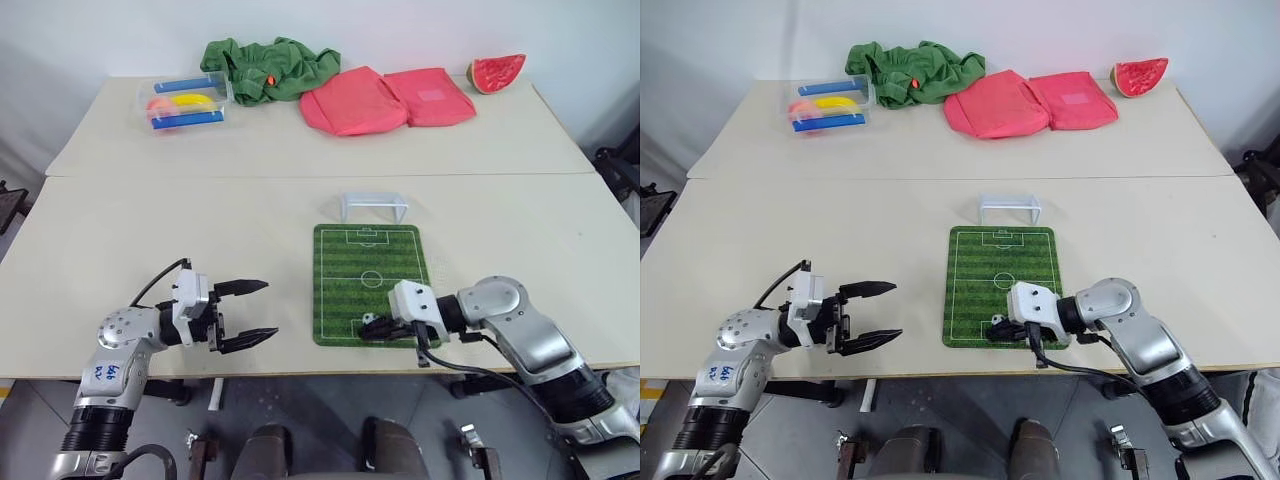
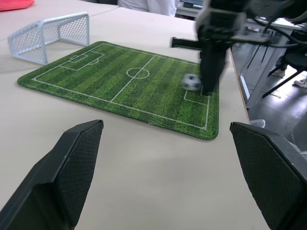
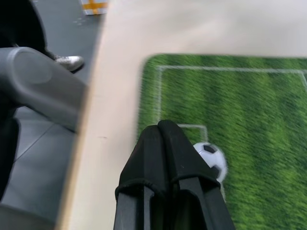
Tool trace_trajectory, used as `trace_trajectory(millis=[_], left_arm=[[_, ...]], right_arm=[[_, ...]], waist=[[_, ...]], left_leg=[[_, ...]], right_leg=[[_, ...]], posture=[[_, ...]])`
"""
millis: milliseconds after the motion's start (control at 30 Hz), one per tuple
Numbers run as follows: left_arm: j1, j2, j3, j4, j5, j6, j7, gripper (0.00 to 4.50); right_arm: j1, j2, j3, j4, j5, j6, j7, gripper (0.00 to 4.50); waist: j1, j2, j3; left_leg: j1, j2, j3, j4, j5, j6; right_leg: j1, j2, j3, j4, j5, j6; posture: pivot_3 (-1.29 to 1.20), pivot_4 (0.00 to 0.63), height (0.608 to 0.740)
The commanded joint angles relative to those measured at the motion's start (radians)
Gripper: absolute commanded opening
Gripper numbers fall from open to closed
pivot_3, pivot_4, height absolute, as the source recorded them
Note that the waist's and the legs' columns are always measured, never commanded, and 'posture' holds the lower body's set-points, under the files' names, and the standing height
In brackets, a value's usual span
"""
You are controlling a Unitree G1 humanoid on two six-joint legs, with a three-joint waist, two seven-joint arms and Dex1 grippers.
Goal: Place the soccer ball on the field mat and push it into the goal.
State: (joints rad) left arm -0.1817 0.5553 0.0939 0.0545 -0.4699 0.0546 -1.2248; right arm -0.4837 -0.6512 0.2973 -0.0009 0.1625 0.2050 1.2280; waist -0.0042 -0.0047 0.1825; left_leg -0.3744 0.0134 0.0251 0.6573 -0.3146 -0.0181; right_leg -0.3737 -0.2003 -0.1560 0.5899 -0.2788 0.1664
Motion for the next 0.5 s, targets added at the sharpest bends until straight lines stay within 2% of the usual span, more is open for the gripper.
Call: trace_trajectory(millis=[33,167,233,400,500], left_arm=[[-0.014,0.008,0.008,-0.003,-0.014,-0.003,-0.005,4.5],[-0.051,0.012,0.013,0.031,-0.006,-0.012,-0.006,4.5],[-0.066,0.01,0.011,0.046,-0.001,-0.019,-0.005,4.5],[-0.081,0.003,0.011,0.062,0.001,-0.024,0.002,4.5],[-0.092,-0.007,0.035,0.08,-0.009,-0.019,0.039,4.5]], right_arm=[[-0.07,0.006,-0.053,0.098,-0.028,-0.071,-0.047,0.02],[-0.258,-0.001,-0.146,0.327,-0.073,-0.154,-0.19,0.02],[-0.315,-0.013,-0.184,0.372,-0.069,-0.177,-0.217,0.02],[-0.319,-0.029,-0.255,0.308,-0.02,-0.114,-0.221,0.02],[-0.245,-0.062,-0.311,0.24,0.026,-0.069,-0.206,0.02]], waist=[[0.0,0.0,0.0],[0.001,0.0,0.0],[0.0,0.001,0.0],[0.0,0.001,0.0],[0.004,0.001,0.0]], left_leg=[[0.0,0.0,0.0,0.0,0.0,0.0],[-0.001,0.0,0.0,0.0,0.0,0.0],[-0.001,0.0,0.0,0.0,0.0,0.0],[0.0,0.001,0.0,-0.004,0.0,0.0],[-0.001,0.001,0.001,-0.005,0.0,0.0]], right_leg=[[0.0,0.0,0.0,0.0,0.0,0.0],[-0.001,0.0,0.0,0.0,0.0,0.0],[-0.001,0.0,0.0,0.0,0.0,0.0],[-0.001,0.001,-0.001,-0.001,0.0,0.0],[-0.002,0.001,-0.001,-0.002,0.0,0.0]], posture=[[0.0,0.15,0.74],[0.0,0.15,0.74],[0.0,0.15,0.74],[0.0,0.15,0.74],[0.0,0.15,0.74]])
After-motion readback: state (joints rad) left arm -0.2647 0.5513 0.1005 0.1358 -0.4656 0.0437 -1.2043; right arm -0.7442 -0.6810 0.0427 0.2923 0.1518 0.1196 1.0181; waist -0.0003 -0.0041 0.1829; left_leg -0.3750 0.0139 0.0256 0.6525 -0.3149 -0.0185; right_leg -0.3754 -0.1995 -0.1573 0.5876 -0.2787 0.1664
